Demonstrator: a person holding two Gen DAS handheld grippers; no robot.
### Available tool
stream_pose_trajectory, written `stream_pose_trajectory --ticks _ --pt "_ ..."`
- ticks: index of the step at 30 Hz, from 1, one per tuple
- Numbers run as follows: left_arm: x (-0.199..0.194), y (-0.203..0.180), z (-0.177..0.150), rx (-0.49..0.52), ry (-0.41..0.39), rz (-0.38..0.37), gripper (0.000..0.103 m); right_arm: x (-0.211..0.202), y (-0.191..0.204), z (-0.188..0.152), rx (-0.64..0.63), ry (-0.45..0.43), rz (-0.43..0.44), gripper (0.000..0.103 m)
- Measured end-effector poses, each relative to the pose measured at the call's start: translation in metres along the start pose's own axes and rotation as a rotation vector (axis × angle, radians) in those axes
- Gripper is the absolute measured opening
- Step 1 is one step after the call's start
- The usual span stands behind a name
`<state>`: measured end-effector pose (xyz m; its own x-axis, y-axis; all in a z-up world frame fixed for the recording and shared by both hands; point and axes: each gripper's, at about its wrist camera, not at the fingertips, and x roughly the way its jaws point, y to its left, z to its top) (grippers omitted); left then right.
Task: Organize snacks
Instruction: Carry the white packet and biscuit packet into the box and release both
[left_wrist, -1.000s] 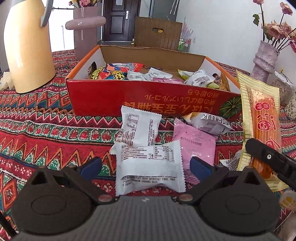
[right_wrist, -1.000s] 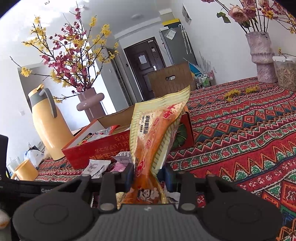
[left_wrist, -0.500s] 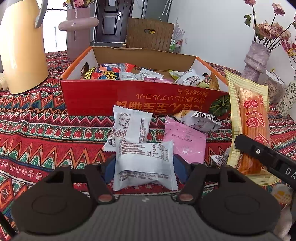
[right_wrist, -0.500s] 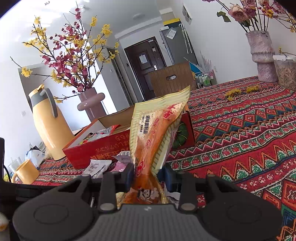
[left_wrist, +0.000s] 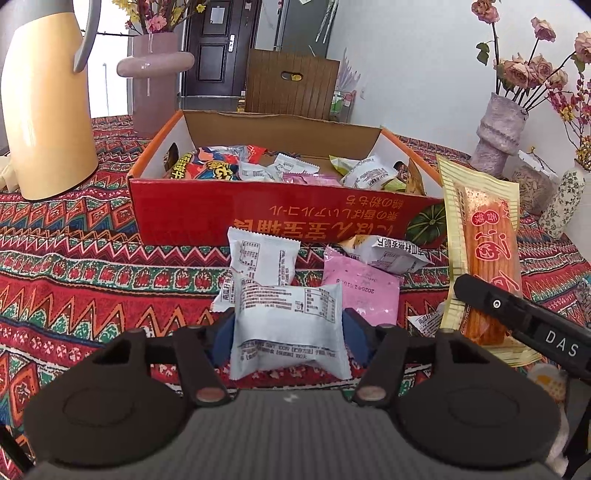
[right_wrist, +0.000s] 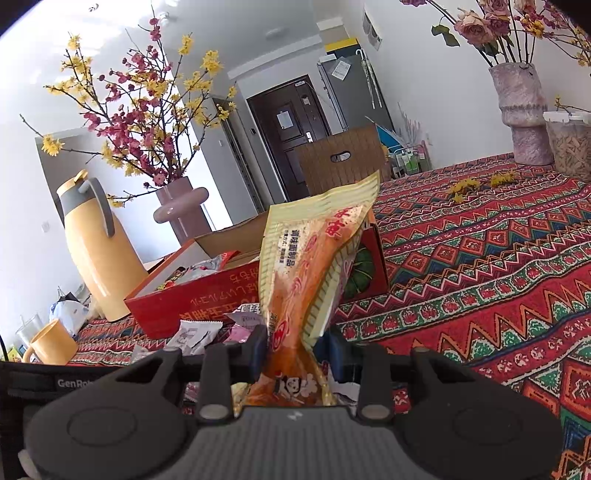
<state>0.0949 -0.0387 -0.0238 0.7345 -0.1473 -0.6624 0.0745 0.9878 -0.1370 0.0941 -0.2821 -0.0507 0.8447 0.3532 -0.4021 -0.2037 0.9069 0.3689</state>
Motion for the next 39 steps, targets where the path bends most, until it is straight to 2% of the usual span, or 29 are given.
stream_pose_trajectory --ticks 8,18,29,39 --pt "-0.016 0.002 0.015 0.01 -0.067 0.002 0.062 -0.01 0.011 0.012 -0.045 -0.038 0.009 0.033" --pt "-0.032 0.003 0.046 0.003 -0.159 0.019 0.062 -0.003 0.029 0.05 -0.114 -0.106 0.024 0.033" --pt "-0.03 0.006 0.083 -0.004 -0.247 0.072 0.062 0.04 0.042 0.091 -0.141 -0.125 0.015 0.033" --pt "-0.004 0.018 0.115 -0.039 -0.266 0.119 0.062 0.086 0.05 0.117 -0.137 -0.092 0.008 0.033"
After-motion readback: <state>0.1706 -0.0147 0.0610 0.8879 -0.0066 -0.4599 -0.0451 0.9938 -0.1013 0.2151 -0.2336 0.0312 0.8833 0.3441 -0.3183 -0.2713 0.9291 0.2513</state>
